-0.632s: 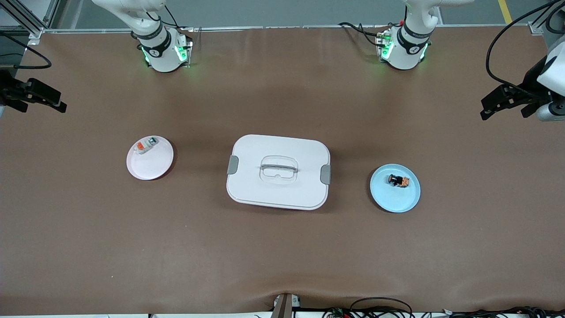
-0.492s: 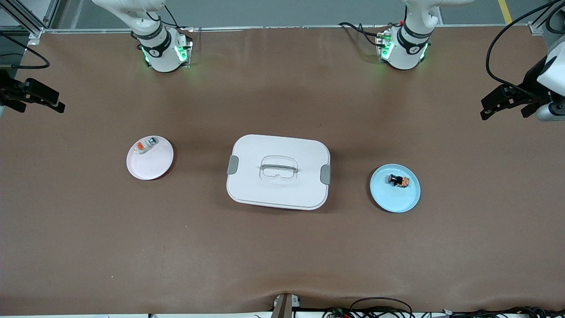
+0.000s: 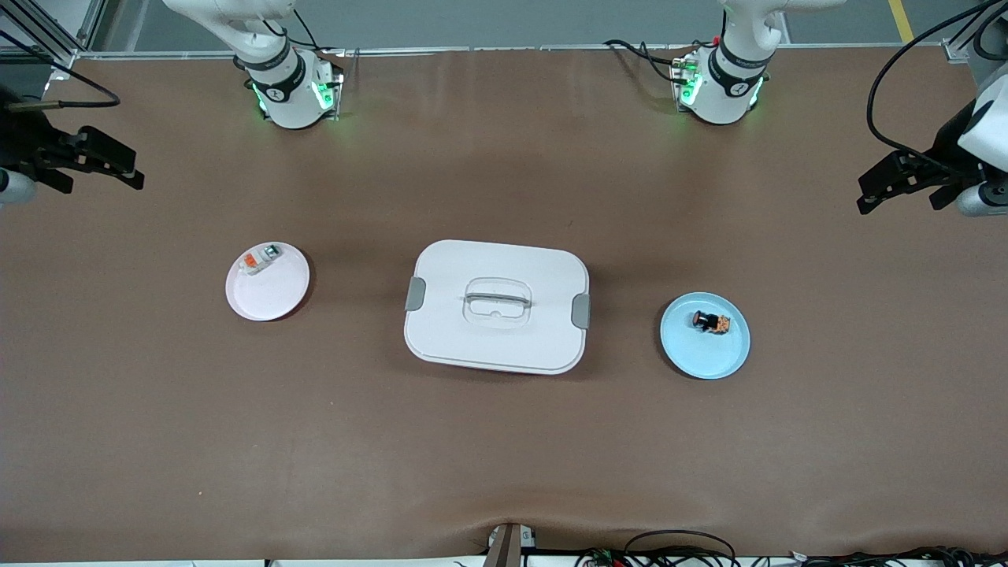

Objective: Transfer orange switch to right arm and place
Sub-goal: 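Move the left gripper toward the light blue plate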

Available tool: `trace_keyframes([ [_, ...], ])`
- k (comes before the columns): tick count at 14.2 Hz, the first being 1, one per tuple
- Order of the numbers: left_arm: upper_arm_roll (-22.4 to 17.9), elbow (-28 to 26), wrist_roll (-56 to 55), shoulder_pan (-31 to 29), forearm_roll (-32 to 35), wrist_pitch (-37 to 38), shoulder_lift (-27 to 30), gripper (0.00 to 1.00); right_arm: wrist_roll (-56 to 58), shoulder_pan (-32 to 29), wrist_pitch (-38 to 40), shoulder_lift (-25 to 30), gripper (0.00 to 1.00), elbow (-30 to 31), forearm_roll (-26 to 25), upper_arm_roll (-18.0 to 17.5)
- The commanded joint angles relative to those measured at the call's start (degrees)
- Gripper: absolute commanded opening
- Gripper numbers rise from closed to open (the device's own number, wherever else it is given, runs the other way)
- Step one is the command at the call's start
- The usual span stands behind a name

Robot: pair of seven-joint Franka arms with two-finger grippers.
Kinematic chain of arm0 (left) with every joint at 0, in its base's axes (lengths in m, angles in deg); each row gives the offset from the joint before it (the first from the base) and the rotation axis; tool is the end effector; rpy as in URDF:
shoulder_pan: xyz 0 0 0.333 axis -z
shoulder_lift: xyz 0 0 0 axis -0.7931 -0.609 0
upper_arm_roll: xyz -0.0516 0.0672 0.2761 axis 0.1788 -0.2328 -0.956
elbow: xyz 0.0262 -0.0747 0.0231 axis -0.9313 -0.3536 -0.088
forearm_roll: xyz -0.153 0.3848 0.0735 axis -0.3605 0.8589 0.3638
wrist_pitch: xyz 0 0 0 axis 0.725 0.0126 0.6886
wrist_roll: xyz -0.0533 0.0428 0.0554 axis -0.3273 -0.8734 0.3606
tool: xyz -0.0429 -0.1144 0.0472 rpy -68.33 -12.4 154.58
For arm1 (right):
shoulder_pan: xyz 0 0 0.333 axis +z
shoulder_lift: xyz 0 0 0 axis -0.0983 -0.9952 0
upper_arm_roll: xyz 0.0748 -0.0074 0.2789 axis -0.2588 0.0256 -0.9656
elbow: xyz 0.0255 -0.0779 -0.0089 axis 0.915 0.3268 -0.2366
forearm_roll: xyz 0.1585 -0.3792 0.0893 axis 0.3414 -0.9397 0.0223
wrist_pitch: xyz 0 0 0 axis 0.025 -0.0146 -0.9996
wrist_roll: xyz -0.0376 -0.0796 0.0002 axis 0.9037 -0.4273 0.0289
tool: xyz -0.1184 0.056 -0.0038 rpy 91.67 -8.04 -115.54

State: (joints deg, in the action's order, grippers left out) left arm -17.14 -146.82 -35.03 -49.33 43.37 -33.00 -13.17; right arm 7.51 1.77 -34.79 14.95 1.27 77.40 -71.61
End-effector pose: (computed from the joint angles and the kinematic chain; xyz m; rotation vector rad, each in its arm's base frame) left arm 0.5682 -0.0319 0.5771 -3.1236 -0.0662 -0.0642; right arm 0.5615 0.0276 0.6120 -3.1032 -0.0595 0.1149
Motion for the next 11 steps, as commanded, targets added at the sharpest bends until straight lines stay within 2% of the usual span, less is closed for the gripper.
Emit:
trace_keyframes([
  [1, -0.31, 0.87, 1.09, -0.07, -0.95, 3.11, -0.73, 1.00, -0.05, -0.08, 0.40, 0.65, 1.00, -0.17, -0.48, 0.34],
  [5, -0.05, -0.44, 1.00, 0.63, -1.04, 3.11, -2.67, 1.00, -0.05, -0.69, 0.40, 0.65, 1.00, -0.17, -0.48, 0.78],
  [11, 1.09, -7.64, 3.45, 0.90, -1.04, -2.24, -2.85, 1.00, -0.05, -1.13, -1.62, 0.56, 1.00, -0.17, -1.53, 1.13],
])
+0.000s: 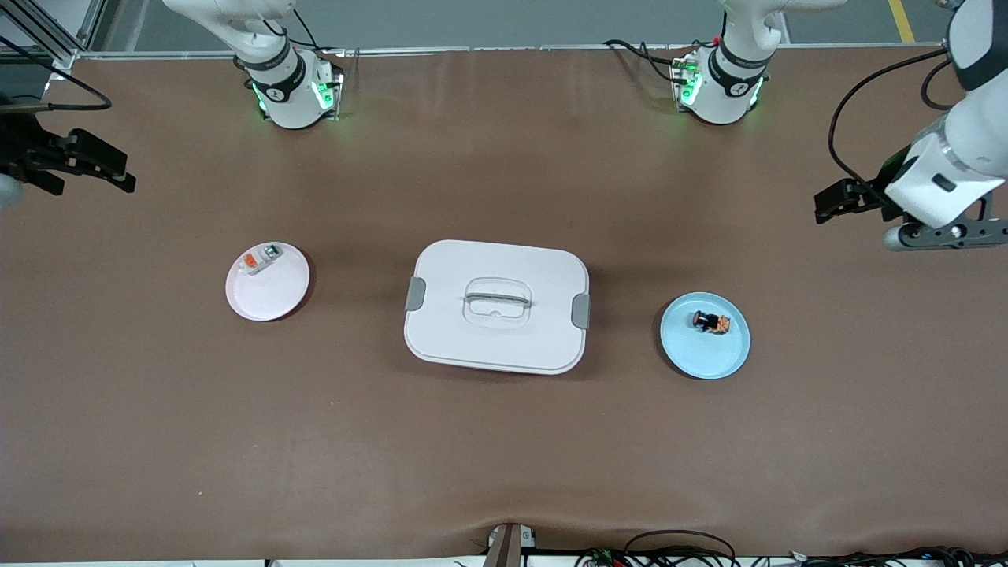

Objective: Transfer orange switch to right arm and place
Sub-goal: 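Move the left gripper toward the light blue plate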

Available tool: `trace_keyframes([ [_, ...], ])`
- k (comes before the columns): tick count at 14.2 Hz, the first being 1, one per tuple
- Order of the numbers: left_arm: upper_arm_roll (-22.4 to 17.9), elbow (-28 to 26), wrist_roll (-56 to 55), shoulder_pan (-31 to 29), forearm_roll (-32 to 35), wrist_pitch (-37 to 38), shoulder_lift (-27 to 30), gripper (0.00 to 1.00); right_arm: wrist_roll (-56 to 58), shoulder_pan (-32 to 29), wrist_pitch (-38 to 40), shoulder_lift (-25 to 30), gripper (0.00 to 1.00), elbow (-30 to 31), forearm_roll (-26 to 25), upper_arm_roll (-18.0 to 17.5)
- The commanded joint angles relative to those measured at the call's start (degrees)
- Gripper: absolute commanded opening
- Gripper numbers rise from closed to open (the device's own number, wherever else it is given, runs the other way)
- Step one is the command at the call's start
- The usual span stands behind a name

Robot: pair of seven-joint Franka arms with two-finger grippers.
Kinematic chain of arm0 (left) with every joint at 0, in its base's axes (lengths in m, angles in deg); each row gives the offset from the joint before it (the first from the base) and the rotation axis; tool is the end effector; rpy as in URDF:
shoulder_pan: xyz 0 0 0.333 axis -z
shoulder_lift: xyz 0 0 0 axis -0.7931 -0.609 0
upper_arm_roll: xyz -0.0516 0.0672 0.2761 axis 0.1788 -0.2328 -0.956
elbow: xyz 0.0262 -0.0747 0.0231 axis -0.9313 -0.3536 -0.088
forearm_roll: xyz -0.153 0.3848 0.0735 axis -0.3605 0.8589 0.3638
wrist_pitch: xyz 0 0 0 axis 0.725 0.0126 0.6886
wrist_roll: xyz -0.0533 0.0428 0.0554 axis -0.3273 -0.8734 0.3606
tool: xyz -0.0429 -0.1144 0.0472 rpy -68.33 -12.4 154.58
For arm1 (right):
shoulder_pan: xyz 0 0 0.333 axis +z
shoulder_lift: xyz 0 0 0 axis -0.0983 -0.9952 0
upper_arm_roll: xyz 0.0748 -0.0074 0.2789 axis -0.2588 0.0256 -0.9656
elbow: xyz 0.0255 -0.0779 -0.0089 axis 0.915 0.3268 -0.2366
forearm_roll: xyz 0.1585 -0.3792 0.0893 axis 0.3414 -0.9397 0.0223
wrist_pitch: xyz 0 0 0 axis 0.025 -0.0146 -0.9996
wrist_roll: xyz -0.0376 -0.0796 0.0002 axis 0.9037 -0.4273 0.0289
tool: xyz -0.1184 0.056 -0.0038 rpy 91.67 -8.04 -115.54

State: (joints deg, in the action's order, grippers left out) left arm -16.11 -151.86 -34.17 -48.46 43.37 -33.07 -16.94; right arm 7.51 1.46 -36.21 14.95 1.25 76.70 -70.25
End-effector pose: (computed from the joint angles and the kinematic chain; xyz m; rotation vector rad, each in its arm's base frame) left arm 0.5726 -0.0512 0.4954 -3.1071 0.0113 0.1722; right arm 0.5655 0.0095 0.6140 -3.1158 -0.0110 0.0752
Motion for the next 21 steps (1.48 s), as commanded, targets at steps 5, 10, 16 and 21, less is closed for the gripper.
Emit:
trace_keyframes([
  [5, 1.46, -10.85, 3.92, 0.02, -1.03, -12.45, 0.58, 1.00, -0.05, -2.58, -1.70, 0.21, 1.00, 0.29, -2.51, -0.14],
  [10, 2.25, -17.10, 4.10, 0.02, -0.60, -22.12, -1.53, 1.00, -0.14, -2.67, -1.96, 0.04, 1.00, 0.38, -2.60, -0.23],
  [16, 2.43, -18.16, 6.98, 1.25, 0.20, -30.56, -8.81, 1.00, -0.22, -3.29, -1.35, 0.03, 1.00, 0.46, -1.46, -0.23],
  [21, 2.52, -18.16, 13.23, 0.64, 0.20, -36.46, -14.71, 1.00, -0.22, -1.53, -2.05, -1.19, 1.00, 0.73, -2.07, -0.58],
])
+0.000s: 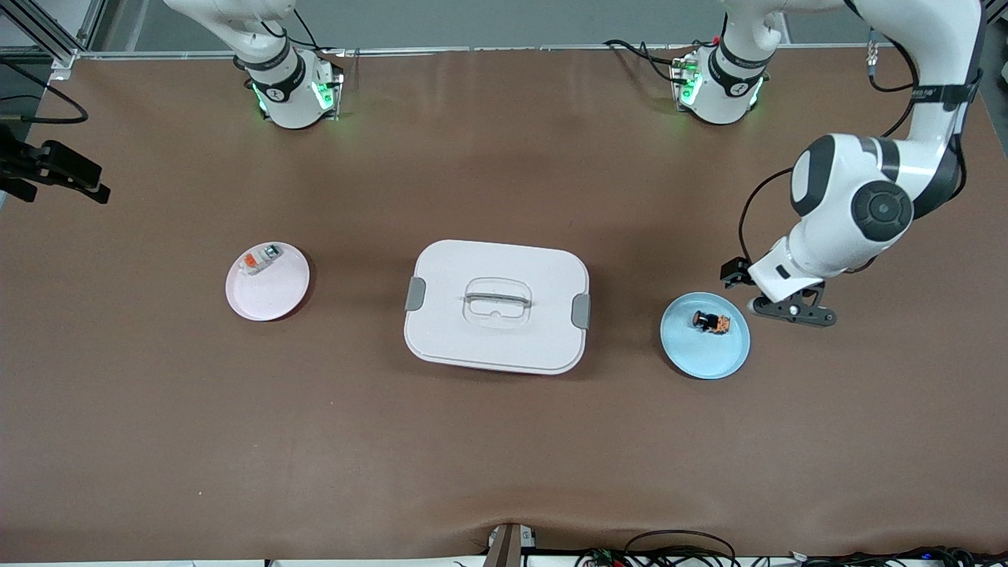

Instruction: Transfer orange switch to right arm and place

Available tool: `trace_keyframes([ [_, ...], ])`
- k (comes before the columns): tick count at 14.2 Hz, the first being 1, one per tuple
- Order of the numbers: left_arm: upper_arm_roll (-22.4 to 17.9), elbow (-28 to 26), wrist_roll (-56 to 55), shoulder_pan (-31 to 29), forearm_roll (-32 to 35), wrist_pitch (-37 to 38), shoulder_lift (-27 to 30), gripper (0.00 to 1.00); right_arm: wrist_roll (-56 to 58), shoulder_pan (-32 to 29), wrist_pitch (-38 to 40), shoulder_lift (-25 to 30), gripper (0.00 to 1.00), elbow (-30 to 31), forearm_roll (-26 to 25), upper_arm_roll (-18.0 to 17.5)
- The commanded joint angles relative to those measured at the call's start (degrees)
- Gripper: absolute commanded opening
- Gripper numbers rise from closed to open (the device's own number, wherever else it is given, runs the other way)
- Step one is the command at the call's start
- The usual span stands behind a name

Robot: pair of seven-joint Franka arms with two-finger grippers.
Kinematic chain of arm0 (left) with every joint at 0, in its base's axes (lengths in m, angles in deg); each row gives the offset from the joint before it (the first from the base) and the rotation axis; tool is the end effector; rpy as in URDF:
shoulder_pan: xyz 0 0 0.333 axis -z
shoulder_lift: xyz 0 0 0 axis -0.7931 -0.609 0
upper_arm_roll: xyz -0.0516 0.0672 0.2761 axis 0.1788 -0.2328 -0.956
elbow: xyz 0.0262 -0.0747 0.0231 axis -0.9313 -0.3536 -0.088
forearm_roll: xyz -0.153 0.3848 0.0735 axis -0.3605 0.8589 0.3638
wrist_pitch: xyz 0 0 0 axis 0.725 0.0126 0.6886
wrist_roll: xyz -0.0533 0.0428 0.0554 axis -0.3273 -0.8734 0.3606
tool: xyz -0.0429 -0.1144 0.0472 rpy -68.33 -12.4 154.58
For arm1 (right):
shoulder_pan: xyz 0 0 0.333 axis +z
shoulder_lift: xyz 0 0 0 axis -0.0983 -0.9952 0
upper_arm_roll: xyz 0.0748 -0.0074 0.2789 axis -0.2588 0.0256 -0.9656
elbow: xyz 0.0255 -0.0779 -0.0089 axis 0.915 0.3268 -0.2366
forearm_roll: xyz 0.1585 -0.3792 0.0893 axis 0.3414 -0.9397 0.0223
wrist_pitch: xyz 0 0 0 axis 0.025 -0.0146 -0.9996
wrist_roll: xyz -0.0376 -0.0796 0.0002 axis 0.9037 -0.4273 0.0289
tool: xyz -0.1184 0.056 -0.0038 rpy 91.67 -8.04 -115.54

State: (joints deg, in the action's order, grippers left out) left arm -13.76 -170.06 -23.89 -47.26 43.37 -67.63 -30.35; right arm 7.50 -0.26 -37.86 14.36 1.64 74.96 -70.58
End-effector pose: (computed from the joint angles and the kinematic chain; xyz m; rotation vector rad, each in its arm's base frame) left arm 0.5845 -0.0908 0.2504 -3.1118 0.4032 0.0955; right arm 0.5722 -0.0089 0.6072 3.1371 -0.0334 -0.0570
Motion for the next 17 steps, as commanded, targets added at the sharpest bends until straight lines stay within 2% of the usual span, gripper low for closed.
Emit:
trace_keyframes([
  [1, 0.17, 0.12, 3.74, -0.65, 0.10, -2.77, -2.00, 1.00, -0.22, 0.10, 0.48, -0.61, 1.00, 0.34, -0.07, -0.26],
  [5, 0.43, 0.12, 4.36, -0.74, -1.12, -7.78, -5.87, 1.00, -0.31, 0.45, 3.90, -0.69, 1.00, 1.13, 2.56, -0.34],
  [9, 0.43, 0.21, 4.36, -0.65, -4.99, -10.15, -7.81, 1.00, -0.22, 0.10, 12.95, 0.35, 1.00, 0.43, 5.12, 0.09],
  [13, 1.05, 0.21, 4.36, -0.74, -6.83, -11.83, -9.65, 1.00, -0.48, 0.45, 14.28, 2.12, 1.00, -5.54, 5.65, -0.52],
  [15, 1.05, 0.12, 4.36, -0.74, -7.28, -12.62, -10.09, 1.00, -0.31, -0.08, 14.55, 1.60, 1.00, -5.46, 8.79, 0.18],
  [17, 0.96, 0.03, 5.41, -0.74, -7.28, -12.80, -10.53, 1.00, 0.04, -2.26, 13.50, 0.02, 1.00, -5.81, 9.78, 0.53],
])
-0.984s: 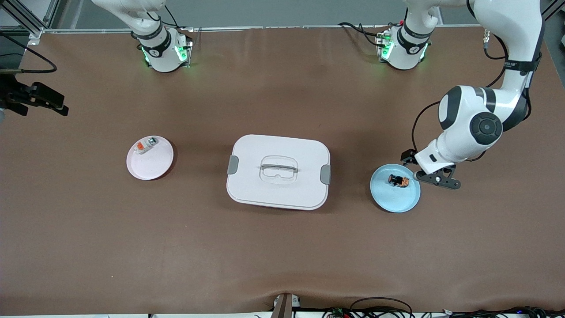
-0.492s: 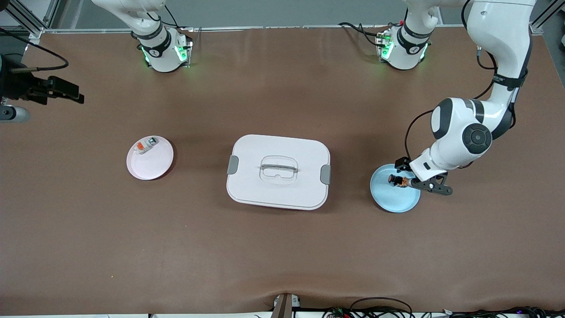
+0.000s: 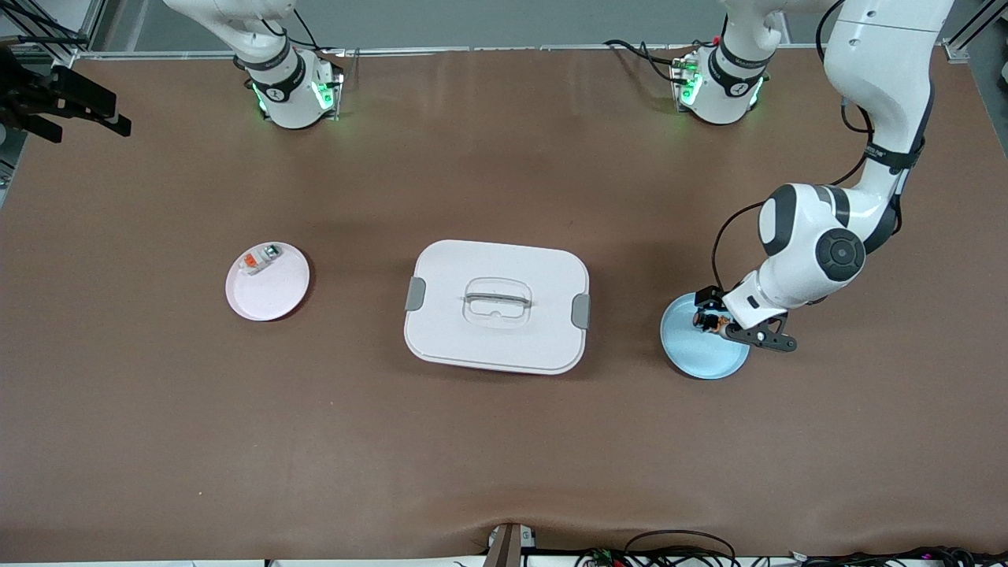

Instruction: Transfer orange switch to right arm and place

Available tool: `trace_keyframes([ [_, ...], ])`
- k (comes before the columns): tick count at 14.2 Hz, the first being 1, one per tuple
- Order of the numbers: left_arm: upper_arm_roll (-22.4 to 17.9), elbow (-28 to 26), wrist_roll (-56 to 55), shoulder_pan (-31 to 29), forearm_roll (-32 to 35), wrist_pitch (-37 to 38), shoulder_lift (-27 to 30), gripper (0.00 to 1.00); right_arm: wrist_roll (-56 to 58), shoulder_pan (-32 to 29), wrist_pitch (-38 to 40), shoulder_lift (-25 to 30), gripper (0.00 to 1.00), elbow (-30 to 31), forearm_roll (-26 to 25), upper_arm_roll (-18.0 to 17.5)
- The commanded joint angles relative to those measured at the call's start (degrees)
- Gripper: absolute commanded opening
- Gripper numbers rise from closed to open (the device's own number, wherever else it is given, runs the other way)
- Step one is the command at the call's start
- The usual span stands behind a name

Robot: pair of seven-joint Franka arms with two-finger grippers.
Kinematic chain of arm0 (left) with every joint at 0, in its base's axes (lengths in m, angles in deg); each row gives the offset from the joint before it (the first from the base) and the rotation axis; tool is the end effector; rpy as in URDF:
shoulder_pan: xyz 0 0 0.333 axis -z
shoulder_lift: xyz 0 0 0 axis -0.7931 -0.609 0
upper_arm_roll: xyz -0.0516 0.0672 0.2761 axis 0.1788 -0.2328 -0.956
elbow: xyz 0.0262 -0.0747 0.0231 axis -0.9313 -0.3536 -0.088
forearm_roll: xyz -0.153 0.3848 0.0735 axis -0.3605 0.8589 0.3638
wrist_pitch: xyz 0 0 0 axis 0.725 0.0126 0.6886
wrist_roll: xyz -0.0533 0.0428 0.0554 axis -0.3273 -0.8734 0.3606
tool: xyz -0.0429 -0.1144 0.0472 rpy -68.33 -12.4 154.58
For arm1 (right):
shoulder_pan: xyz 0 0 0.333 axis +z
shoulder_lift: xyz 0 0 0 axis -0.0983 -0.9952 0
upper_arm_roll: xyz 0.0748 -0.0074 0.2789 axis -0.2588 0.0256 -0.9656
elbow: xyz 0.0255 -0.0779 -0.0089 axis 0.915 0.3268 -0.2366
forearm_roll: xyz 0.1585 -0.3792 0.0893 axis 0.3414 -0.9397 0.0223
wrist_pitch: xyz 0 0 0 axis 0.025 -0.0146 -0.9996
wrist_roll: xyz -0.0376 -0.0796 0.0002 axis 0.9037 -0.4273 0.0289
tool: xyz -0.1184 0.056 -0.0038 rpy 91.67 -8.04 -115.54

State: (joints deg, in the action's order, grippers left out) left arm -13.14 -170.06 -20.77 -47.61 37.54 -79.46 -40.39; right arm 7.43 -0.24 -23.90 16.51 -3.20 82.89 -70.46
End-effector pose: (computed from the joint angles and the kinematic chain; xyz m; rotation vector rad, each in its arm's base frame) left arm 0.5893 -0.0981 0.1634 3.0377 -0.3613 -0.0466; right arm 0.5268 0.0129 0.6505 -3.0061 -0.0224 0.2374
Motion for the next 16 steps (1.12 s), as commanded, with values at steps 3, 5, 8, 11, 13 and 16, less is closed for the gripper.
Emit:
trace_keyframes([
  [3, 0.34, -0.06, 5.81, -0.39, -1.54, -0.97, -1.38, 1.00, 0.82, -6.51, -3.78, -1.61, 1.00, -1.93, 0.97, 0.51],
  [5, 0.34, 0.03, 5.91, -0.39, -1.45, -0.97, -1.99, 1.00, 0.82, -7.48, -9.76, -1.79, 1.00, -2.11, -1.04, 0.33],
  [8, 0.34, 0.03, 6.69, -0.39, -1.45, -1.06, -2.26, 1.00, 0.65, -4.34, -12.77, -3.80, 1.00, -1.67, -8.67, -0.11],
  [11, 0.34, 0.55, 6.87, -0.39, -1.45, -1.06, -3.31, 1.00, 0.03, -3.26, -14.70, -4.95, 1.00, -1.50, -11.08, -0.02],
  [13, 0.34, 0.99, 6.87, -0.39, -1.27, -1.14, -3.92, 1.00, -0.06, -3.79, -14.44, -5.92, 1.00, -1.50, -10.72, 0.33],
  [16, 0.34, 1.43, 6.96, -0.39, -1.10, -1.58, -4.54, 1.00, -0.06, -4.41, -14.18, -8.20, 1.00, -1.41, -10.63, 0.33],
])
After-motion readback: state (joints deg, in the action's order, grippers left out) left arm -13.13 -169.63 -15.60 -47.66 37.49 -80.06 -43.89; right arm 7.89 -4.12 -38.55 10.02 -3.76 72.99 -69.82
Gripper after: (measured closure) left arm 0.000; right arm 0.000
